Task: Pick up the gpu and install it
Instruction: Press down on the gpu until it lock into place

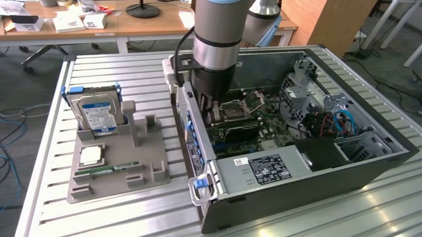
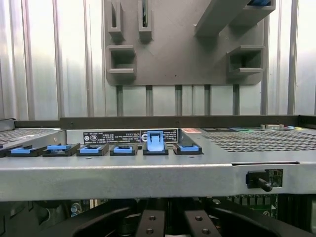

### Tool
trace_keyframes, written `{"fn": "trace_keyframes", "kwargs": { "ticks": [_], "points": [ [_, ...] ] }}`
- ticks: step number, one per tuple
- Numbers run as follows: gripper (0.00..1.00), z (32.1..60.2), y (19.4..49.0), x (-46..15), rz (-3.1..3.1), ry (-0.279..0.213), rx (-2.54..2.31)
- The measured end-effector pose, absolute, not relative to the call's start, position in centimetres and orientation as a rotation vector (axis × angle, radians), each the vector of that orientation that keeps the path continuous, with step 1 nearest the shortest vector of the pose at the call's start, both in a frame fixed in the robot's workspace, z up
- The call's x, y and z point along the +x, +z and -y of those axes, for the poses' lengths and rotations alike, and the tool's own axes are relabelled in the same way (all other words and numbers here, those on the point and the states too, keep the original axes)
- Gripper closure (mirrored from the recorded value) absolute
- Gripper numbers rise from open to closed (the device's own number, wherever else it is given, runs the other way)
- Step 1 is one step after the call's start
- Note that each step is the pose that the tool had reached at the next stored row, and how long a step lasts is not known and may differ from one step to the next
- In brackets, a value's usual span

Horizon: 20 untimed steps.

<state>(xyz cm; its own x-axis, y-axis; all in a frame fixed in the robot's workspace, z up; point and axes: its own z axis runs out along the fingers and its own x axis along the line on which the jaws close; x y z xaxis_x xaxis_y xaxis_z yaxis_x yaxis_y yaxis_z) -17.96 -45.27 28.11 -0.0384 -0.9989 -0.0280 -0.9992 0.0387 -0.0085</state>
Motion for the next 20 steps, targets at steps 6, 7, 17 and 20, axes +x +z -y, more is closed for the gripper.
{"fn": "trace_keyframes", "kwargs": {
  "ticks": [6,7,17,20],
  "points": [
    [0.89,45.27,28.11,-18.05,-2.243,0.02,-2.158],
    [0.89,45.27,28.11,-18.08,-2.242,0.02,-2.157],
    [0.89,45.27,28.11,-18.37,-2.237,0.018,-2.147],
    [0.89,45.27,28.12,-18.41,-2.237,0.017,-2.145]
  ]
}}
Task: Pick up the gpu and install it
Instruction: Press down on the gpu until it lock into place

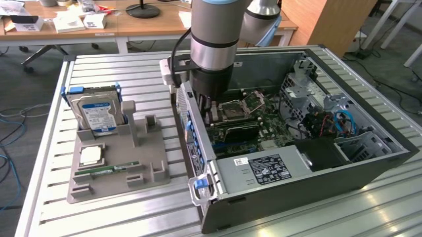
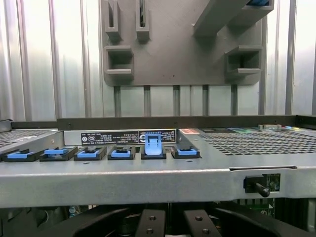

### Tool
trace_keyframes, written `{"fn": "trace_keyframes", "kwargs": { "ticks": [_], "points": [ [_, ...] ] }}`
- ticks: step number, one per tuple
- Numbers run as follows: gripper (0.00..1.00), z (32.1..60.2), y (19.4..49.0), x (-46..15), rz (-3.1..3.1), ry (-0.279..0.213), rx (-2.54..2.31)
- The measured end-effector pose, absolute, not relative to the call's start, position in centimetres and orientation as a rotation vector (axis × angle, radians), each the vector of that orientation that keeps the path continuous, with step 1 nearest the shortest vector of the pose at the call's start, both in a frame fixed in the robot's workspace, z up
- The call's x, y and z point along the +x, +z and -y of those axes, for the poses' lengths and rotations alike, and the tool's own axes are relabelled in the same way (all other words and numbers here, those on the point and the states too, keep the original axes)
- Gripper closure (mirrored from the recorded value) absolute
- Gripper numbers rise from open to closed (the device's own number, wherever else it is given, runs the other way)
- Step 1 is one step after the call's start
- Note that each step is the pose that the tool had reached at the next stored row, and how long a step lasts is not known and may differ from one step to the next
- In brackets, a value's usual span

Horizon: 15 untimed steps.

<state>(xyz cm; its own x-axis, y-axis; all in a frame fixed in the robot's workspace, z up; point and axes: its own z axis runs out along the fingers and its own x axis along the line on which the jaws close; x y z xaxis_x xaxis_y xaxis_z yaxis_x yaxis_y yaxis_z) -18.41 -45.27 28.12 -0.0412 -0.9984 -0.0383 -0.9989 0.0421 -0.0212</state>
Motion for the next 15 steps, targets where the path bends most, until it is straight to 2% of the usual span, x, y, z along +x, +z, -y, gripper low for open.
{"fn": "trace_keyframes", "kwargs": {
  "ticks": [15],
  "points": [
    [0.89,45.27,28.12,-18.48,-2.233,0.028,-2.133]
  ]
}}
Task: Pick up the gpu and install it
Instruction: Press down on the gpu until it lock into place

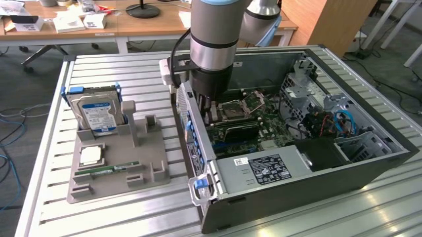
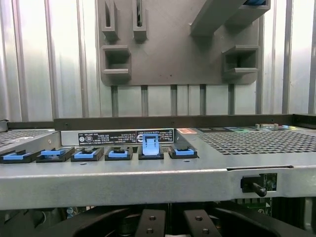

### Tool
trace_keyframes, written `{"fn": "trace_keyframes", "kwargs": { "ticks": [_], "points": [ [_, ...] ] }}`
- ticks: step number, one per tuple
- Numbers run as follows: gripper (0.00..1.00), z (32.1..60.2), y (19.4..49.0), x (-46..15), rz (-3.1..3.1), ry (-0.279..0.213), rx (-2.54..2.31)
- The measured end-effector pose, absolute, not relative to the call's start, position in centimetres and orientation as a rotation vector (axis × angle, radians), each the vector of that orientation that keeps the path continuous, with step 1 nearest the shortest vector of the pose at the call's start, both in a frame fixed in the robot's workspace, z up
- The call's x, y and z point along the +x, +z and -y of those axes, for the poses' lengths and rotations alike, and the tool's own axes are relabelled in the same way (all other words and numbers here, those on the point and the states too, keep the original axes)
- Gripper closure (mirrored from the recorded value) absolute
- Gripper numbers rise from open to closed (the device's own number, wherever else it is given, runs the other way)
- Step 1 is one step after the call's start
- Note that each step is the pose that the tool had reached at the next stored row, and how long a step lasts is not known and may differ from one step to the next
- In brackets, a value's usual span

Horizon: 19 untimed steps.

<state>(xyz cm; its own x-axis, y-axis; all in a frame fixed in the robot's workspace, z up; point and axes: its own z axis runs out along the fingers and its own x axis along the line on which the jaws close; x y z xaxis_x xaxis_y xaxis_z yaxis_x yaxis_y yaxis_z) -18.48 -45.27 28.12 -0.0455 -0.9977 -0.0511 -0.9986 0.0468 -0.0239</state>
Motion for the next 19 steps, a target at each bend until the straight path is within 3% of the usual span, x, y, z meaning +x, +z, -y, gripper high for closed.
{"fn": "trace_keyframes", "kwargs": {
  "ticks": [19],
  "points": [
    [0.89,45.27,28.1,-17.99,-2.24,0.053,-2.133]
  ]
}}
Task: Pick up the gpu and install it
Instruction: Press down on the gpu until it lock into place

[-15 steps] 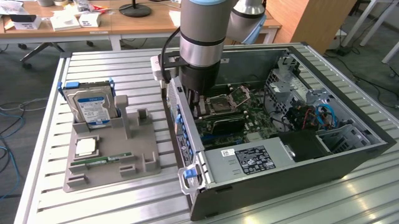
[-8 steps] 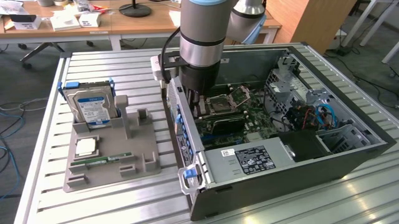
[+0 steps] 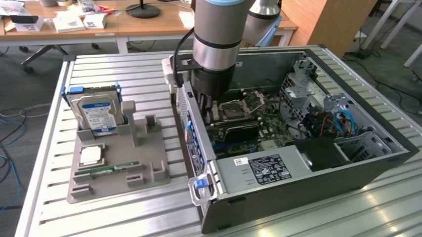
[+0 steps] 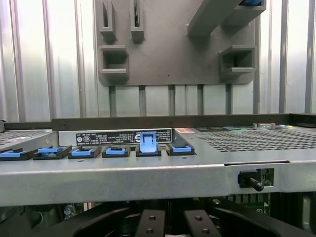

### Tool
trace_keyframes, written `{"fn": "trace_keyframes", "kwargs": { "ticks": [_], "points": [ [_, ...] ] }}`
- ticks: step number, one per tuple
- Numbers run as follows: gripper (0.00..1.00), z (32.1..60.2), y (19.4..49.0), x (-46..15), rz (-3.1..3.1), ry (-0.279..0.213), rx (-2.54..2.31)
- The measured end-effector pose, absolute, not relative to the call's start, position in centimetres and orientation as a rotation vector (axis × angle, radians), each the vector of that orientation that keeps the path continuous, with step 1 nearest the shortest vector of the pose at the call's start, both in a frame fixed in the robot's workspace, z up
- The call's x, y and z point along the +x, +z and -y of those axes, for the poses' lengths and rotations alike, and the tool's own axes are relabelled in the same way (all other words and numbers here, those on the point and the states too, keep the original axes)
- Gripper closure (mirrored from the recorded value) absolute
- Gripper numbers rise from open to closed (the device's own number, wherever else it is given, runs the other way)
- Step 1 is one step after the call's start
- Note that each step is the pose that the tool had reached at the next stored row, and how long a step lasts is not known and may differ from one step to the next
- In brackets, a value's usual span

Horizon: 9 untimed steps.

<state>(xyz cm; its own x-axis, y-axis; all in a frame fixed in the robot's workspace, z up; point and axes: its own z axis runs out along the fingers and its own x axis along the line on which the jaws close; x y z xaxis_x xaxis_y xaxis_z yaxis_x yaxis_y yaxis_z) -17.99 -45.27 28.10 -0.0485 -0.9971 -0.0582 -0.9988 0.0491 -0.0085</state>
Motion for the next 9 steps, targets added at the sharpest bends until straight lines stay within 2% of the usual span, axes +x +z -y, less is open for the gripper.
{"fn": "trace_keyframes", "kwargs": {
  "ticks": [9],
  "points": [
    [0.89,45.28,28.12,-17.49,-2.251,0.073,-2.142]
  ]
}}
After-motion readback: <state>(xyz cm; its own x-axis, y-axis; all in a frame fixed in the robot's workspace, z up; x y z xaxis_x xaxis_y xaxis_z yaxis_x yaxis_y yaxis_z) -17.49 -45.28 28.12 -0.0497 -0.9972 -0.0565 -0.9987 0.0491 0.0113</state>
